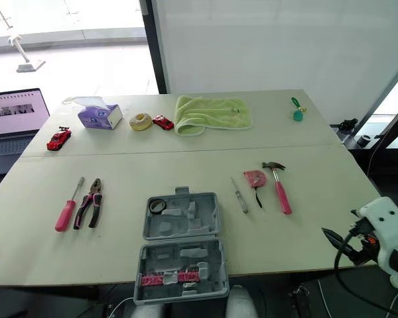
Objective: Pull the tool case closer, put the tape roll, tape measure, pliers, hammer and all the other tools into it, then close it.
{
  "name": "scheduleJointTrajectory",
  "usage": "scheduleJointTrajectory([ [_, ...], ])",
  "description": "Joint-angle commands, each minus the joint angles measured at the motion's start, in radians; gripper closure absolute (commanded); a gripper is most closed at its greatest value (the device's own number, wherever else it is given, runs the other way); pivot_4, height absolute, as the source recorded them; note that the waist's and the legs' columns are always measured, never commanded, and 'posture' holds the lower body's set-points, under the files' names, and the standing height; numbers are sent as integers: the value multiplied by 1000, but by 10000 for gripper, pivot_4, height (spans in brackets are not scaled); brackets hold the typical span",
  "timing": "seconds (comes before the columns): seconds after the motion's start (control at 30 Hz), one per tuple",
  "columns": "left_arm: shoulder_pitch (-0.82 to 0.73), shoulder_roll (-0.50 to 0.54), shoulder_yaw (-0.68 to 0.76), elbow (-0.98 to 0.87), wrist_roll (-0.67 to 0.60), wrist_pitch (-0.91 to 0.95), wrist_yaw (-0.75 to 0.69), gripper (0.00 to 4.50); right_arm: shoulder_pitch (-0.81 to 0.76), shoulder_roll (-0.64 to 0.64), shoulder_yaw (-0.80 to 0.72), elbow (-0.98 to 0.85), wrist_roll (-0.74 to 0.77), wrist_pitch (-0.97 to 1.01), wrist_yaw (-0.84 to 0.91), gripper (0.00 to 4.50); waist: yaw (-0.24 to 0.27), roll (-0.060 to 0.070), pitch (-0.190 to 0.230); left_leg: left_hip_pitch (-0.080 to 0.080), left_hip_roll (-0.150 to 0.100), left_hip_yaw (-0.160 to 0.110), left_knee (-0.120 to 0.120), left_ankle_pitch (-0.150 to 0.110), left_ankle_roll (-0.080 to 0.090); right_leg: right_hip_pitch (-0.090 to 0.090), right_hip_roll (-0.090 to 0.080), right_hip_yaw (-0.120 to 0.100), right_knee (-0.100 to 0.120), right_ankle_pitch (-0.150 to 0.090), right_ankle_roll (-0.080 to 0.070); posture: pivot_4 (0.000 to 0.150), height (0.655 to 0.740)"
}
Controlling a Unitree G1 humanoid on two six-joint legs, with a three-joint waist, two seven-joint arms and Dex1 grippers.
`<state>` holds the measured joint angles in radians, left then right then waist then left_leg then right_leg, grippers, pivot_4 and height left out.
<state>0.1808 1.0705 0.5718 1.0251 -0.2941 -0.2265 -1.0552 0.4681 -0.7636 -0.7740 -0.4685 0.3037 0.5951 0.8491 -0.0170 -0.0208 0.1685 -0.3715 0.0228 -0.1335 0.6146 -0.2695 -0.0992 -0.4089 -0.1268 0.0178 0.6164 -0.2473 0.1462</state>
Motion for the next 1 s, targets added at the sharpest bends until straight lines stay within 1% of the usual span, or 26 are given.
scheduleJointTrajectory([
  [0.03,-10,39,31,31,-14,-40,3,211,15,-6,-45,13,3,-43,9,0,6,-1,-1,0,0,0,0,0,0,0,0,0,0,0,-1,1500,7400],
  [0.2,-48,20,-11,9,-4,-37,-28,211,27,3,-10,-25,15,-37,3,0,5,0,-1,0,0,0,0,0,0,0,0,0,0,-1,-2,1500,7400],
  [0.3,-69,-19,-49,-71,-4,0,-61,211,39,15,-9,-82,36,-4,-10,0,3,2,-1,0,0,0,0,0,0,0,0,0,0,-1,-2,1500,7400],
  [0.37,-51,-55,-72,-180,-19,42,-84,211,51,25,-7,-135,53,23,-22,0,3,3,-1,0,0,0,0,0,0,0,0,0,0,-1,-2,1500,7400],
  [0.43,-20,-95,-91,-327,-43,112,-98,211,51,36,1,-185,76,61,-40,0,3,2,-1,0,0,0,0,0,0,0,0,0,0,-1,-2,1500,7400],
  [0.47,9,-132,-124,-477,-71,179,-100,211,43,54,23,-232,93,99,-71,0,2,2,-1,0,0,0,0,0,0,0,0,0,0,-1,-2,1500,7400],
  [0.53,50,-195,-195,-732,-106,292,-84,211,7,102,73,-317,133,195,-157,0,4,2,-1,0,1,0,0,0,0,1,0,0,0,-1,-2,1500,7400],
  [0.57,60,-217,-227,-832,-115,338,-72,211,-11,122,111,-360,143,238,-199,0,5,2,-1,0,1,0,0,0,0,1,0,1,0,-1,-2,1500,7400],
  [0.67,42,-285,-284,-1038,-160,417,-34,211,-104,202,279,-439,90,345,-384,0,5,1,-1,0,1,0,1,0,-1,1,1,0,1,-1,-3,1500,7400],
  [0.73,30,-328,-287,-1117,-184,431,-2,211,-155,246,350,-455,58,401,-479,0,5,2,-1,0,2,0,1,0,-1,1,1,1,0,0,-3,1500,7400],
  [0.8,29,-376,-325,-1230,-197,389,-3,211,-238,338,468,-444,-5,460,-629,0,3,2,-1,0,2,0,1,0,0,1,2,1,0,0,-3,1500,7400],
  [0.87,31,-371,-367,-1315,-219,381,-63,211,-323,413,604,-405,-98,497,-773,0,-3,2,-1,0,2,0,1,0,0,0,2,1,0,0,-3,1500,7400],
  [0.9,30,-363,-375,-1340,-235,402,-77,211,-356,447,636,-377,-129,509,-820,0,-2,4,-1,0,2,0,1,0,0,0,2,1,0,0,-4,1500,7400],
  [1.0,31,-336,-388,-1392,-298,456,-129,211,-438,491,677,-266,-198,513,-896,0,0,7,0,0,2,0,1,0,0,-1,2,2,0,0,-5,1500,7400],
])
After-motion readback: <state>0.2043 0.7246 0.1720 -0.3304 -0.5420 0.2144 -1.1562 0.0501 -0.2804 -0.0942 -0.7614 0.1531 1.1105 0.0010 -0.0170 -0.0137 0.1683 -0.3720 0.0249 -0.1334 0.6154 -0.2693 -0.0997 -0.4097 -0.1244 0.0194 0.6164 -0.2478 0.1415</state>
